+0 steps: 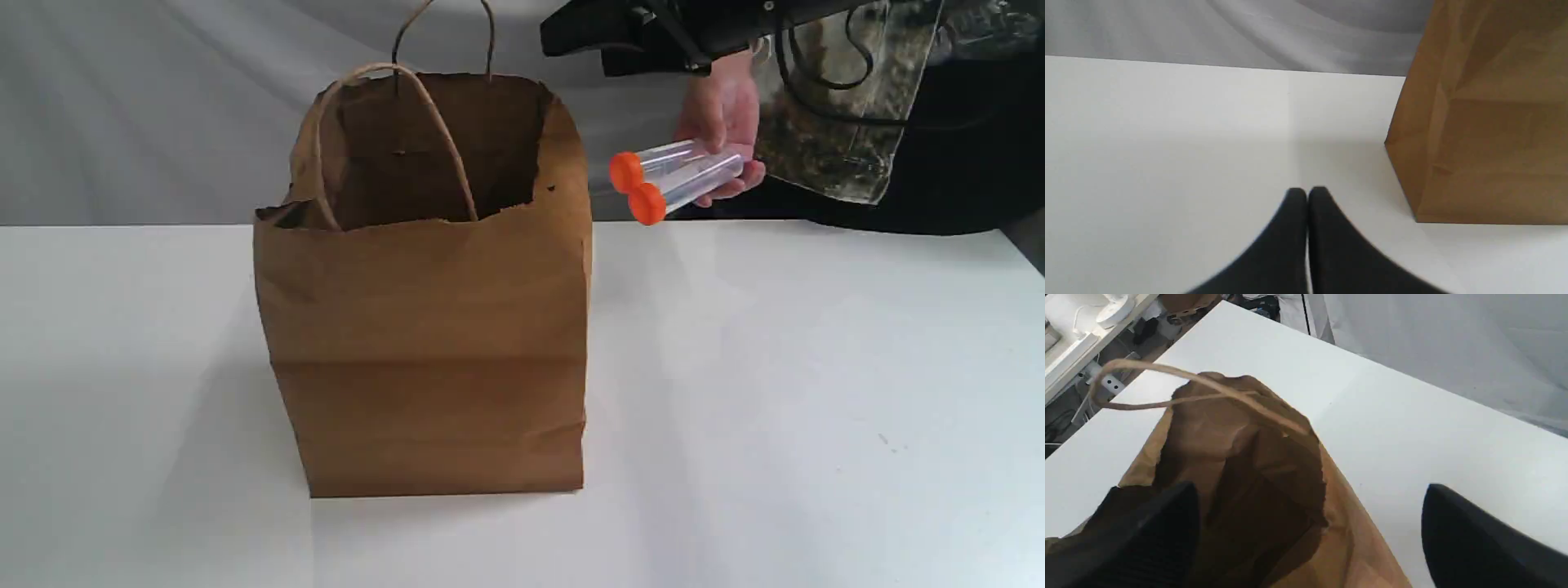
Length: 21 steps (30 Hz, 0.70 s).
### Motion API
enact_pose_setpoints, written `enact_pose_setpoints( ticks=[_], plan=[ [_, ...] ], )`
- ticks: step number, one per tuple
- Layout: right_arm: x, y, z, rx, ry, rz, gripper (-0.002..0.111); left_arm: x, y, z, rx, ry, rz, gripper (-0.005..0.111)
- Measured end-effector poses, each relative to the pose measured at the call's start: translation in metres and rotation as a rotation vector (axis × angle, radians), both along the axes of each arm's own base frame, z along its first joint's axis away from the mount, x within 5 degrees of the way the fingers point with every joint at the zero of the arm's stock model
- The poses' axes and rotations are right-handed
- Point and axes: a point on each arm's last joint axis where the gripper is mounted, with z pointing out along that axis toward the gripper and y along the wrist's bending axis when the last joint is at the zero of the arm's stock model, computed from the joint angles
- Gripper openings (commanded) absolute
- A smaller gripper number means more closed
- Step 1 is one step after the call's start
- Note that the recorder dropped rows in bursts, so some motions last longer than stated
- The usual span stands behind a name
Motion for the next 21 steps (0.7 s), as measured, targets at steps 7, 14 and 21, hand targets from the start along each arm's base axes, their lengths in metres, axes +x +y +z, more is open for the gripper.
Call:
enact_pose_setpoints(
  ticks=[7, 14, 21],
  plan=[
    [-0.003, 0.027, -0.012, -0.170, -0.108, 0.064, 0.074, 0.000, 0.000, 0.000, 0.000, 0.000, -0.006, 0.000],
    [-0.004, 0.038, -0.017, -0.274, -0.168, 0.077, 0.078, 0.000, 0.000, 0.000, 0.000, 0.000, -0.006, 0.000],
    [0.000, 0.037, -0.020, -0.287, -0.185, 0.053, 0.078, 0.000, 0.000, 0.000, 0.000, 0.000, -0.006, 0.000]
  ],
)
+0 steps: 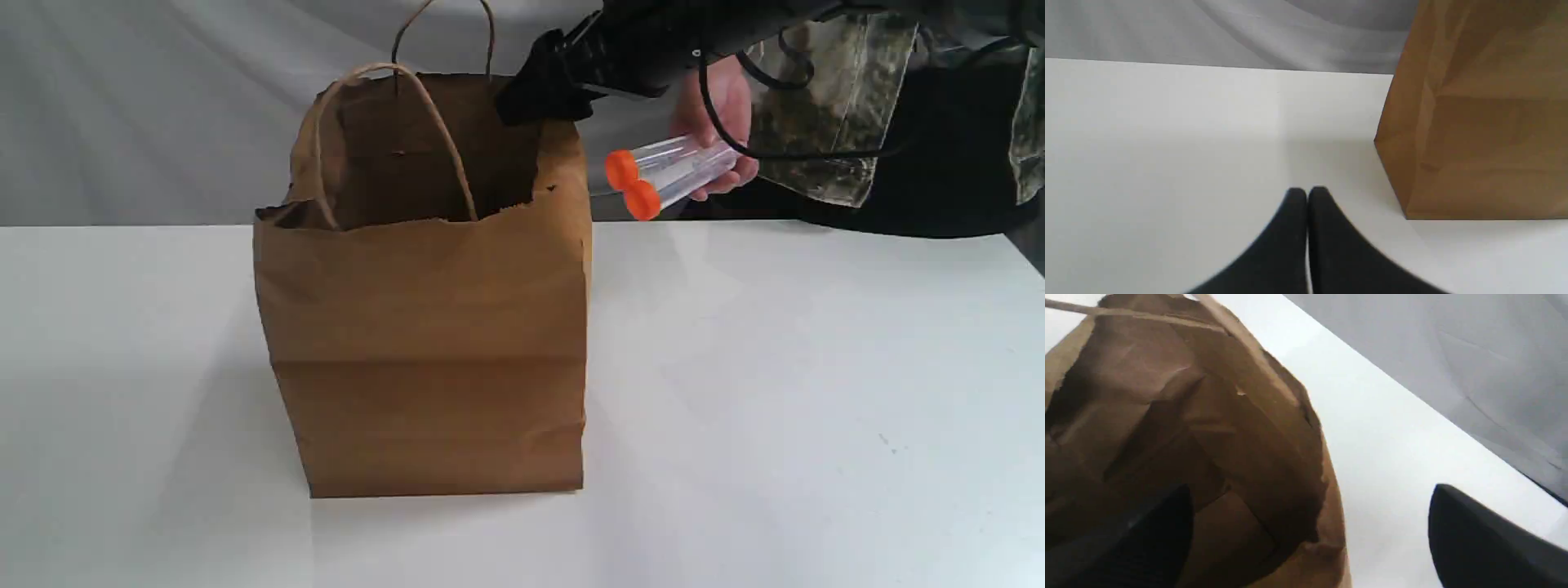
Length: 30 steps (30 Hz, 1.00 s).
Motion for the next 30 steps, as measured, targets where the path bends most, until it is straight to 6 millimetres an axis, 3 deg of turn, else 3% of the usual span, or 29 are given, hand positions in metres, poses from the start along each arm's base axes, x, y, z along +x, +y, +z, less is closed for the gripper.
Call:
enact_pose_setpoints(
  ticks=[12, 21, 25, 30],
  plan=[
    [0.010, -0.002, -0.005, -0.008, -0.056, -0.060, 0.078, 0.000, 0.000, 0.000, 0.000, 0.000, 0.000, 0.000],
    [0.025, 0.002, -0.056, -0.037, 0.042, -0.057, 0.076, 0.000, 0.000, 0.000, 0.000, 0.000, 0.000, 0.000],
    [0.026, 0.003, -0.060, -0.033, 0.053, -0.057, 0.062, 0.000, 0.000, 0.000, 0.000, 0.000, 0.000, 0.000],
    [0.026, 0.004, -0.059, -0.004, 0.063, -0.058, 0.024, 0.000, 0.000, 0.000, 0.000, 0.000, 0.000, 0.000]
  ],
)
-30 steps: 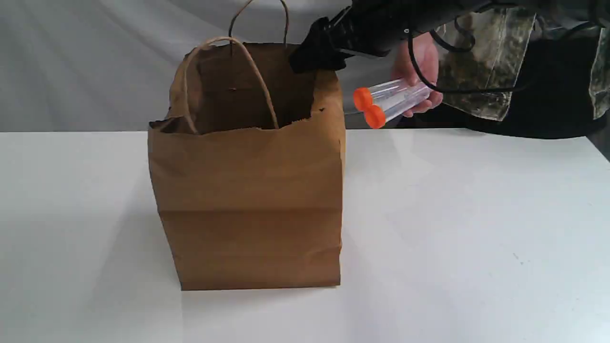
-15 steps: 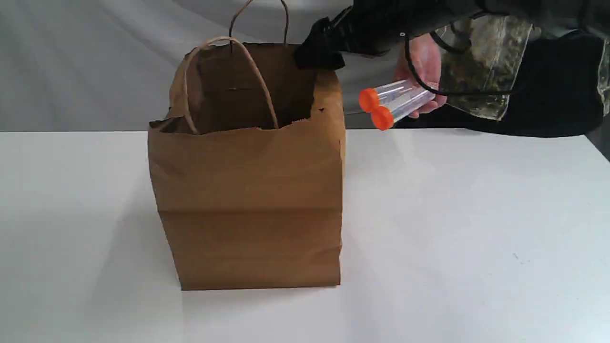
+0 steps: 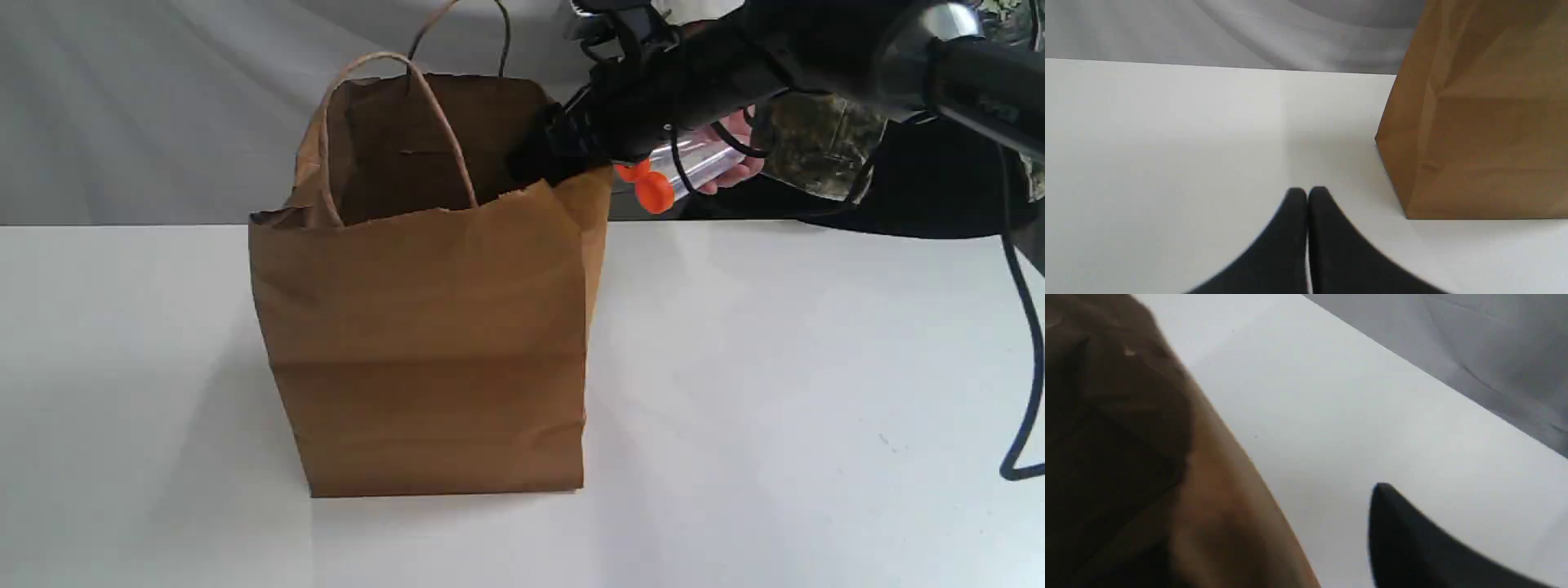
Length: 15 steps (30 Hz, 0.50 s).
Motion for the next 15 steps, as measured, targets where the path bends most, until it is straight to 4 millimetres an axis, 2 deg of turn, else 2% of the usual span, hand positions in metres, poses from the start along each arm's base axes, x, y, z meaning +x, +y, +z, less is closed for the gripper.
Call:
enact_pose_setpoints(
  ticks=[2, 3, 15],
  plan=[
    [-0.0001, 0.0001, 0.0000, 0.002, 0.002, 0.001, 0.005, 0.0000, 0.0000, 0.0000, 0.000, 0.000, 0.000, 0.000],
    [-0.0002, 0.0002, 0.0001, 0.004, 0.002, 0.001, 0.000, 0.0000, 0.0000, 0.0000, 0.000, 0.000, 0.000, 0.000],
    [-0.0004, 0.0003, 0.0000, -0.039, -0.055, 0.059, 0.000, 0.0000, 0.0000, 0.0000, 0.000, 0.000, 0.000, 0.000]
  ],
)
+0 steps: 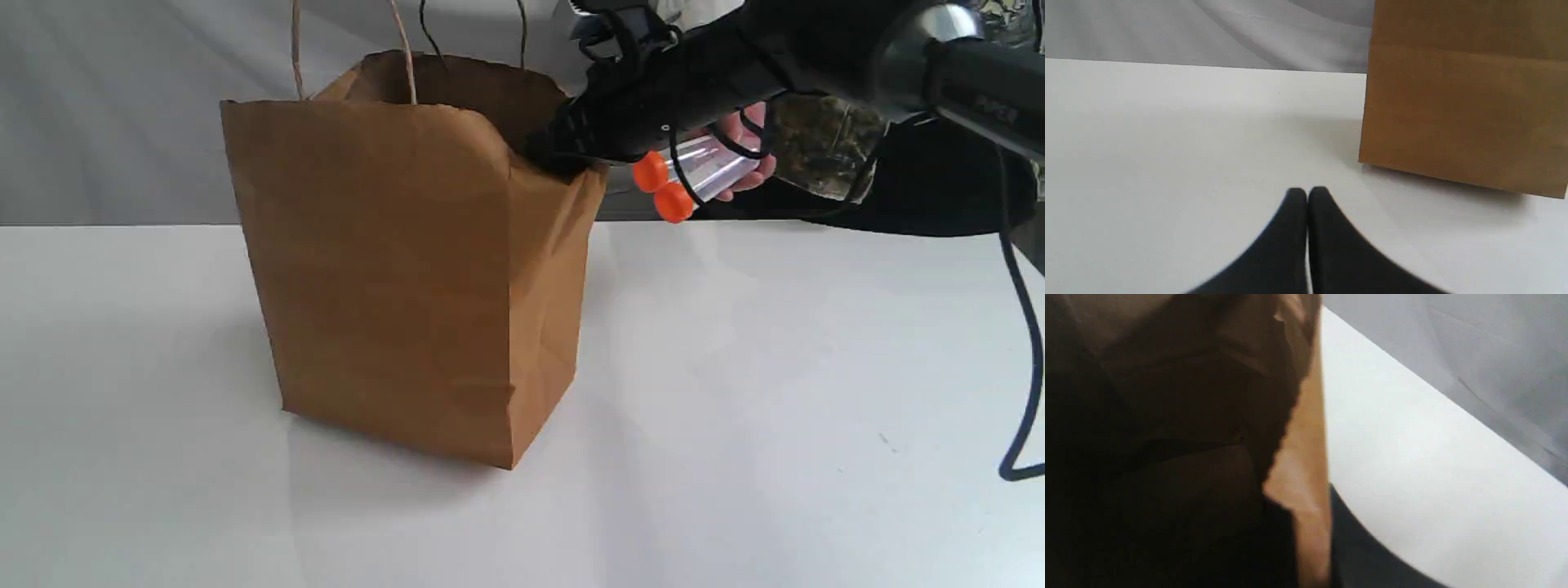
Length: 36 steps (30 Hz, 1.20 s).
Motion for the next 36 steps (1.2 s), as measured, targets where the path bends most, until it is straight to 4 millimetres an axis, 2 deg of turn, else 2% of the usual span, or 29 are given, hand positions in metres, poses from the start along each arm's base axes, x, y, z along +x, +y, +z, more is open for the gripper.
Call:
enact_pose_setpoints(
  ticks=[3, 8, 14, 17, 21, 26, 29, 31, 33, 36],
  plan=[
    [-0.002, 0.001, -0.001, -0.038, -0.024, 0.066, 0.000, 0.000, 0.001, 0.000, 0.033, -0.002, -0.001, 0.000],
    [-0.009, 0.000, -0.005, -0.089, 0.009, 0.151, 0.000, 0.000, 0.006, 0.000, 0.283, -0.016, -0.002, 0.000],
    [-0.014, 0.001, -0.007, -0.096, 0.042, 0.188, 0.000, 0.001, 0.008, 0.001, 0.431, -0.026, -0.005, 0.000],
    [-0.015, 0.001, -0.007, -0.097, 0.051, 0.196, 0.000, 0.002, 0.008, 0.010, 0.552, -0.131, -0.013, 0.000],
    [-0.015, 0.001, -0.007, -0.097, 0.053, 0.197, 0.000, 0.002, 0.001, 0.032, 0.578, -0.391, -0.025, 0.000],
    [-0.015, 0.001, -0.007, -0.098, 0.053, 0.200, 0.000, -0.006, -0.008, 0.057, 0.566, -0.699, -0.039, 0.000],
    [-0.015, 0.001, -0.007, -0.098, 0.053, 0.200, 0.000, -0.011, -0.011, 0.065, 0.513, -0.804, -0.051, 0.000],
    [-0.015, 0.001, -0.007, -0.098, 0.053, 0.200, 0.000, -0.012, -0.012, 0.067, 0.376, -0.813, -0.075, 0.000],
    [-0.015, 0.001, -0.007, -0.096, 0.053, 0.200, 0.000, -0.013, -0.012, 0.068, 0.169, -0.807, -0.112, 0.000],
    [-0.015, 0.001, -0.007, -0.096, 0.053, 0.200, 0.000, -0.016, -0.013, 0.072, 0.024, -0.845, -0.153, 0.000]
  ],
)
